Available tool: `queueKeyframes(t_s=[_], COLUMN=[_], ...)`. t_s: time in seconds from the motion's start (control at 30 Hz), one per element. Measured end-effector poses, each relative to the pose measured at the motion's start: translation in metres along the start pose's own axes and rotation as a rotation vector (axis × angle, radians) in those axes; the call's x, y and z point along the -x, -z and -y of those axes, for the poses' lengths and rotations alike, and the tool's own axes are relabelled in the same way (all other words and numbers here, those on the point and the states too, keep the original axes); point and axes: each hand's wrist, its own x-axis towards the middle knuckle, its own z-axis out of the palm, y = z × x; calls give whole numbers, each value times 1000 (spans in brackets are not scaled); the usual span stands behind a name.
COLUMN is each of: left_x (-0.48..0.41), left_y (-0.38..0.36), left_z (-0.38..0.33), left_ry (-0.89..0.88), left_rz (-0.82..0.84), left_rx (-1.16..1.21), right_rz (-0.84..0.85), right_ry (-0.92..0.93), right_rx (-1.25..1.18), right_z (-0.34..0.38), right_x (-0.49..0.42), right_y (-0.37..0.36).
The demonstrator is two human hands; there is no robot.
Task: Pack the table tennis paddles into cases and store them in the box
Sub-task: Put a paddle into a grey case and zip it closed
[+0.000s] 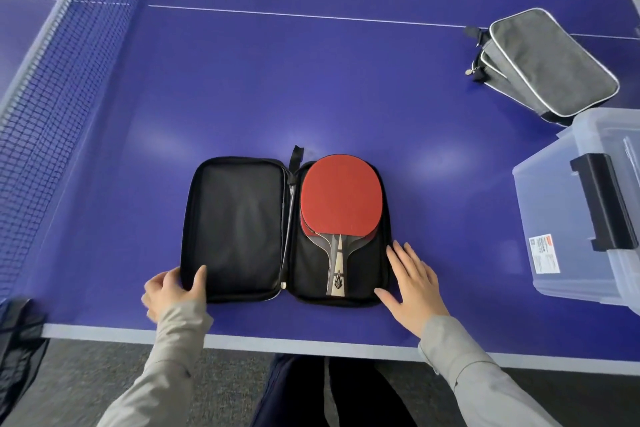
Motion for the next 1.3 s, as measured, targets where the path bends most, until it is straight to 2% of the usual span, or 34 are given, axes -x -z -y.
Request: queueKeyframes(t_s=[0.1, 0.23, 0.37, 0.47, 0.6, 0.7, 0.77, 0.93, 1.0, 1.07, 1.13, 1.17, 1.23, 1.3], left_x=[1, 21, 69, 113, 163, 182, 185, 176, 152, 118, 83, 70, 56, 50], left_y=[8, 46, 76, 62, 10, -25, -45, -61, -60, -55, -50, -49, -52, -58], left_z=[5, -9, -51, -84, -113, -126, -128, -124, -121, -116, -115, -117, -126, -138], left_ry=[-77, -41, -221, -419, -663, -818, -933, -1106, -1041, -724, -347, -213, -68, -24], left_rz=[100, 213, 324, 392, 377, 390, 381, 417, 334, 270, 361, 446, 593, 666], left_rx=[161, 573, 779, 701, 543, 439, 353, 174, 188, 198, 208, 247, 334, 357], right_rz=[-2, -18, -14, -162, -395, -378, -306, -185, -174, -164, -159, -162, -186, -221], right_ry=[-12, -24, -26, -61, -155, -195, -213, -378, -434, -496, -539, -554, -577, -596], right_rx=[-1, -48, -105, -387, -922, -1178, -1194, -1022, -1045, -1088, -1099, -1086, -1070, -1081], right_z=[2, 5, 9, 18, 38, 50, 51, 45, 38, 30, 26, 25, 26, 27], right_x=[0, 2, 3, 4, -1, -10, -21, -49, -54, -53, -51, -50, -49, -49], right_y=[1, 2, 9, 23, 59, 91, 102, 86, 76, 65, 54, 48, 41, 37])
